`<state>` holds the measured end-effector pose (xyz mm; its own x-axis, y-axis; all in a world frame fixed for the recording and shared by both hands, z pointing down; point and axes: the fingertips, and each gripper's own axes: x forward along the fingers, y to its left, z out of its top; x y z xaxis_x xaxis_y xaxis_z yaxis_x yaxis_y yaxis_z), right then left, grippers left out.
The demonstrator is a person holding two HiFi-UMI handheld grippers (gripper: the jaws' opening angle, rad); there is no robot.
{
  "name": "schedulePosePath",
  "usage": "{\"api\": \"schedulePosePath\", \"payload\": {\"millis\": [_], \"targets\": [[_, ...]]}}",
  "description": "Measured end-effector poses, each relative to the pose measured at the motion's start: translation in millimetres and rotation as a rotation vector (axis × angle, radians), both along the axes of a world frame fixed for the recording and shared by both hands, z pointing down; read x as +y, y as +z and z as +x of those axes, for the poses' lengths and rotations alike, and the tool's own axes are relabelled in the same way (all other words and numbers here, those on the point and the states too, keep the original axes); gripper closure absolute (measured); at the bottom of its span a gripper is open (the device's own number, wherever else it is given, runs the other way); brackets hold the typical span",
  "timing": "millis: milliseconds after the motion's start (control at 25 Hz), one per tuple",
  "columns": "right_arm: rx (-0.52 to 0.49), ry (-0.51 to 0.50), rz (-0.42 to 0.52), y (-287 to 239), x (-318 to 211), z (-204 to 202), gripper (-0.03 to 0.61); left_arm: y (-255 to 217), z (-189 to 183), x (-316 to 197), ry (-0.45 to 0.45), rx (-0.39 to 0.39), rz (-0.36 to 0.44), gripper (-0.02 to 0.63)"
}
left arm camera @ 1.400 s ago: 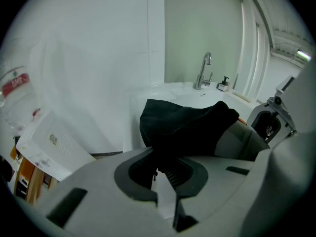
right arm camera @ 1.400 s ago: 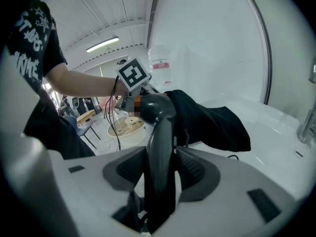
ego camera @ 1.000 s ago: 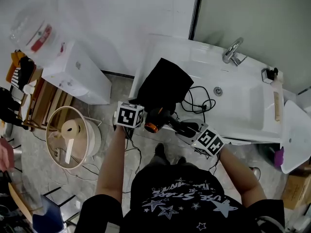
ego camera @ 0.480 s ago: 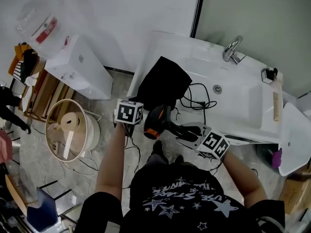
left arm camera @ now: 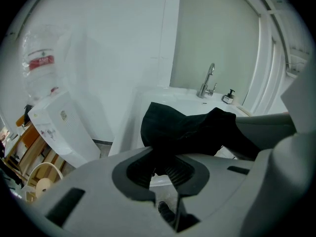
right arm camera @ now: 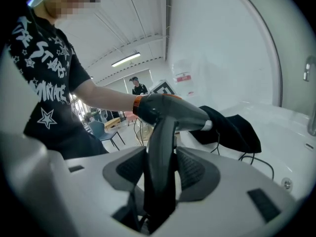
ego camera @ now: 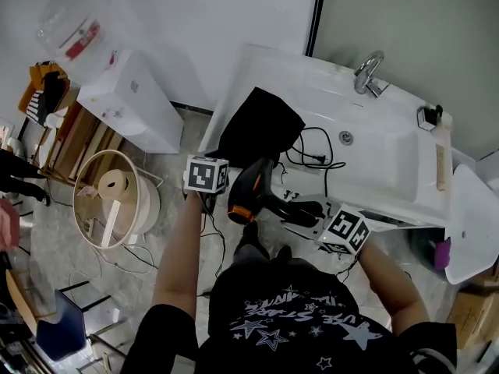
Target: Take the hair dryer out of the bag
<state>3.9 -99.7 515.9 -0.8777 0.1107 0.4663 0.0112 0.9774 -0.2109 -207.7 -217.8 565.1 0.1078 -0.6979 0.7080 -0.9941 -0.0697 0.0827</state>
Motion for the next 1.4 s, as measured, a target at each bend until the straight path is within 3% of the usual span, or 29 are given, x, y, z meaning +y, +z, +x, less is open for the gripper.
{"api": "schedulePosePath", "payload": {"millis": [480,840,1040,1400], "targets": [[-0.095,-0.011,-0.026,-20.2,21.8,33.7,0.385,3.3,30.6,39.6,-0.055,0.031,0.021,0.46],[-0.109,0.008,-0.01,-25.4,35.6,41.9,0.385,-2.7,66.6,70.6,-0.03,0.075,0.06,0.459],[-0.113,0.024,-0.003,-26.8,51.6,33.4,0.385,-5.0,66.4,97.7,-0.03,0.109,0.083,0.46],[-0.169,0.151,-0.001,-44.3,80.0,19.2,0.385,-24.9,66.6,170.5,0.022,0.191,0.135,0.477]]}}
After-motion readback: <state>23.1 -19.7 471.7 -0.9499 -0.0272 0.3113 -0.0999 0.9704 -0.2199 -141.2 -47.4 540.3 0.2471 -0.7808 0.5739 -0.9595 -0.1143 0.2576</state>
